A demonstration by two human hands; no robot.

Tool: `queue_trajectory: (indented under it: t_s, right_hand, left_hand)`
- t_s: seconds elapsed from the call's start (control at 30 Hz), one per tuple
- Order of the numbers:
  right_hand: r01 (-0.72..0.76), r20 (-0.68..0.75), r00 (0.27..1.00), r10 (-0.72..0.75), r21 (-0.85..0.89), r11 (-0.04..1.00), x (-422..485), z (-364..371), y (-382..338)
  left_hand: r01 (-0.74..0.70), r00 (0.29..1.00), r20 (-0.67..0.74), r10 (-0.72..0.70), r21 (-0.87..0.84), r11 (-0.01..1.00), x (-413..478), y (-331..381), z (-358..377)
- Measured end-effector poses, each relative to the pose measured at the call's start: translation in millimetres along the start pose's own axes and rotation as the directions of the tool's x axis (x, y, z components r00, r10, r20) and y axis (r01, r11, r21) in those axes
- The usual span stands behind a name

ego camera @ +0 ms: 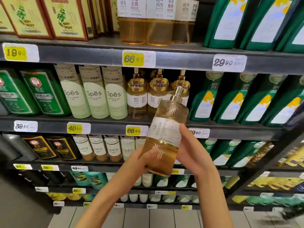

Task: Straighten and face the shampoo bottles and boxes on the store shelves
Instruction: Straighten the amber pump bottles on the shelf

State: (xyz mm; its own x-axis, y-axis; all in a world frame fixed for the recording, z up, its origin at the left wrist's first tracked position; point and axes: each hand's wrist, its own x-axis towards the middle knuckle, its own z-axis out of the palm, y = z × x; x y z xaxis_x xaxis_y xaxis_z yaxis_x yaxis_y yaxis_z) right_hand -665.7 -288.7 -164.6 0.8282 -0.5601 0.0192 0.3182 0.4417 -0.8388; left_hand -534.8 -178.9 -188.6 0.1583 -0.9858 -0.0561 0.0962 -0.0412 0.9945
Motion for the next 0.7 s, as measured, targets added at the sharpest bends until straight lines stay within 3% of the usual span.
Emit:
queue_trajectory:
  t_s: [0.1,0.17,0.3,0.4,0.53,0.6,0.7]
  right_hand:
    - [0.059,0.063,0.996,-0.059,-0.007,0.998,0,0,2]
    - [0.082,-0.002,0.997,-0.082,-0.078,0.994,1,3,3]
    - [0.041,-0.274,0.955,-0.115,-0.261,0.964,7,13,7]
    - [0.01,-0.313,0.938,-0.149,-0.407,0.913,10,21,14]
    - [-0.018,-0.24,0.968,-0.069,-0.344,0.939,12,15,9]
    - [-0.025,-0.122,0.993,0.004,-0.168,0.986,8,11,10]
    - [-0.019,-0.028,0.999,0.021,0.047,0.999,5,7,19]
  left_hand:
    - [0.065,0.996,0.056,-0.064,-0.013,0.998,0,3,-4]
    - [0.083,0.997,-0.015,-0.082,0.05,0.995,1,2,-5]
    - [-0.023,0.976,-0.19,0.103,0.38,0.925,-3,-1,0]
    - [-0.091,0.957,-0.212,0.197,0.428,0.899,-3,-10,12]
    - [-0.102,0.973,-0.182,0.143,0.216,0.971,-4,-4,2]
    - [-0.058,0.997,-0.051,0.056,-0.043,0.997,-6,0,-3]
    - [0.058,0.993,0.119,-0.008,-0.417,0.907,-6,-3,-5]
